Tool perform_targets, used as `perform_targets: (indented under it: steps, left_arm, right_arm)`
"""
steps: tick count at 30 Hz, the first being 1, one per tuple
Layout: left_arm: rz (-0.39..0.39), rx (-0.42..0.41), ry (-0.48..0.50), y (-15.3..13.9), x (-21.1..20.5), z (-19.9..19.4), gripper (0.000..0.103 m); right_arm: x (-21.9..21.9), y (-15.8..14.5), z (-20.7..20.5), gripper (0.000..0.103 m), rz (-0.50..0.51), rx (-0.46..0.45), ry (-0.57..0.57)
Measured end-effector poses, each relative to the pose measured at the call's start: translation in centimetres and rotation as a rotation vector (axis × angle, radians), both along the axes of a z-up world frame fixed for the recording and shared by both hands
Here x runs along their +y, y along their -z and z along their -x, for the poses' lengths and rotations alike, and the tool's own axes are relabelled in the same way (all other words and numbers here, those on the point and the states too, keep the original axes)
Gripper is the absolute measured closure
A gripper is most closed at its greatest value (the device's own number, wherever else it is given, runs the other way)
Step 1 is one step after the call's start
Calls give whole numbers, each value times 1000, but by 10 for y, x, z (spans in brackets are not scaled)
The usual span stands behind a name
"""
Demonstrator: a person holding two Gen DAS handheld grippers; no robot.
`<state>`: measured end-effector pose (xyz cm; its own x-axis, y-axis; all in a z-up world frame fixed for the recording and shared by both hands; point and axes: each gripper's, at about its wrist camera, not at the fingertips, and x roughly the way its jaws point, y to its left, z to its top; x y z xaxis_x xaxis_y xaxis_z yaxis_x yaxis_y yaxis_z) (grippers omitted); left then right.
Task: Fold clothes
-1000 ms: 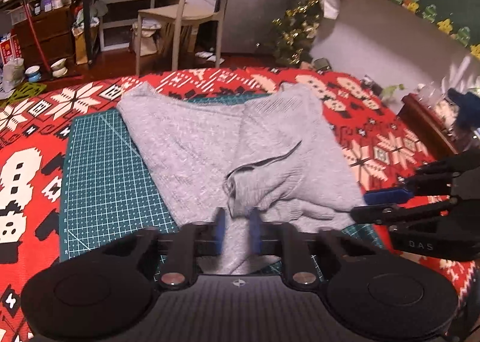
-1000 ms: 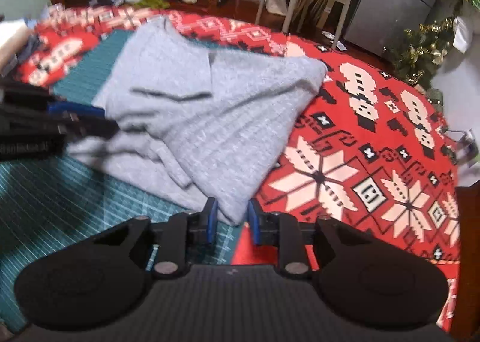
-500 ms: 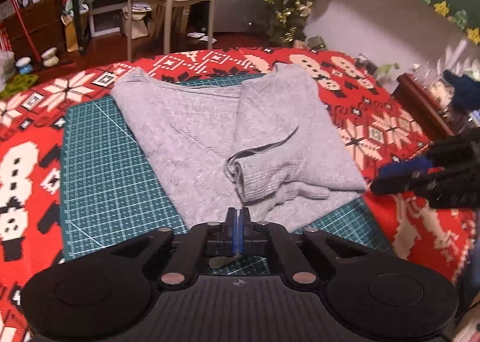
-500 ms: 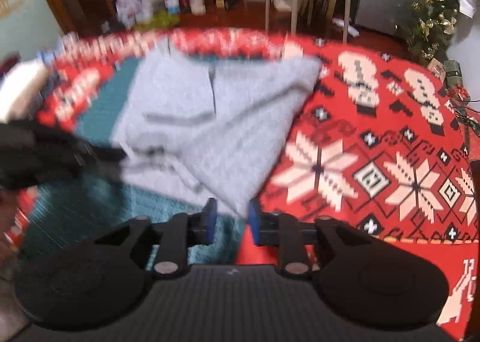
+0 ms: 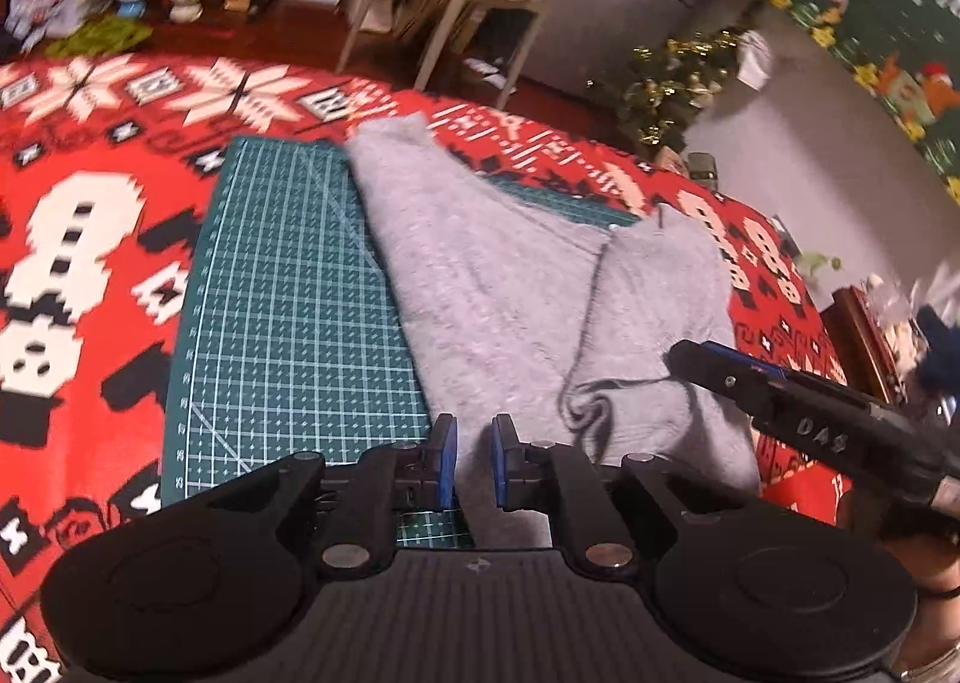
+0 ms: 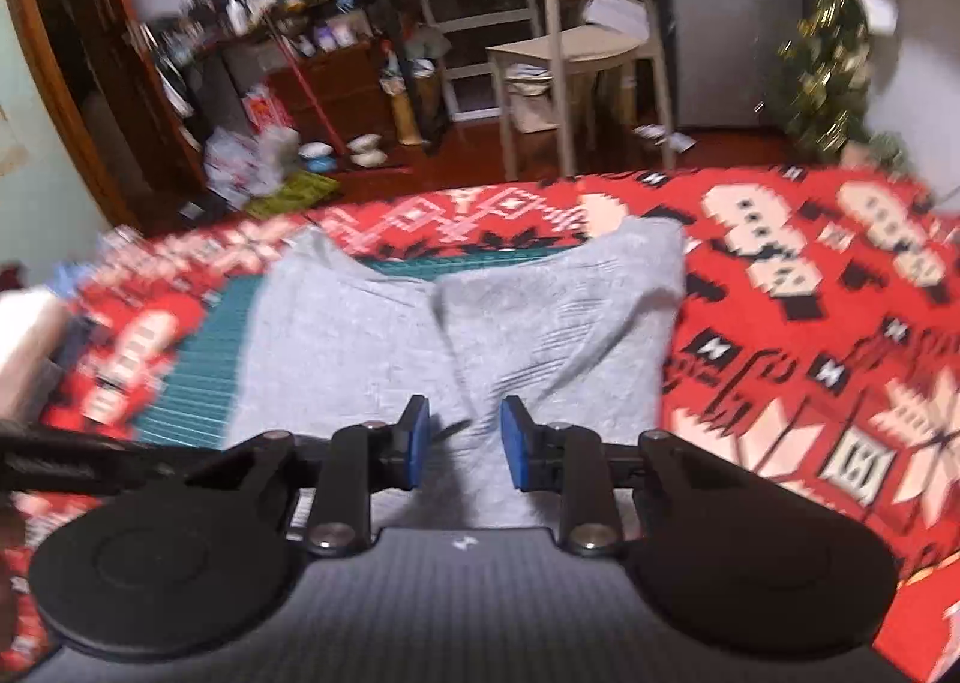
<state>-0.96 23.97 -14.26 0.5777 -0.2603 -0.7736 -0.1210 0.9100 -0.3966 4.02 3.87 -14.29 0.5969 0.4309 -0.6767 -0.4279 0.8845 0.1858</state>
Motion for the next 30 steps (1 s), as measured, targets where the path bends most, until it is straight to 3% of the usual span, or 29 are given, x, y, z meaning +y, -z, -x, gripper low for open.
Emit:
perform_targets:
  steps: [4, 9, 13, 21, 23, 24, 30]
  left_arm:
    - [22, -2, -18, -2, 6, 1, 93]
    - [32, -19, -27, -6, 11, 4, 93]
    - [33, -32, -28, -9, 11, 5, 93]
    - [34, -32, -14, -9, 9, 4, 93]
    - [41, -25, -19, -7, 10, 3, 93]
    - [40, -25, -23, -6, 11, 3, 93]
    - [62, -34, -49, -9, 18, 5, 93]
  right_arm:
    - [9, 1, 0, 84, -17, -6, -28]
    - [24, -2, 9, 81, 88, -72, -41]
    - [29, -11, 16, 81, 84, -135, -49]
    - [28, 4, -1, 81, 54, -28, -17]
    - [27, 5, -3, 91, 29, -3, -19]
    - [27, 5, -3, 101, 8, 8, -25]
    - [47, -14, -8, 102, -131, -39, -48]
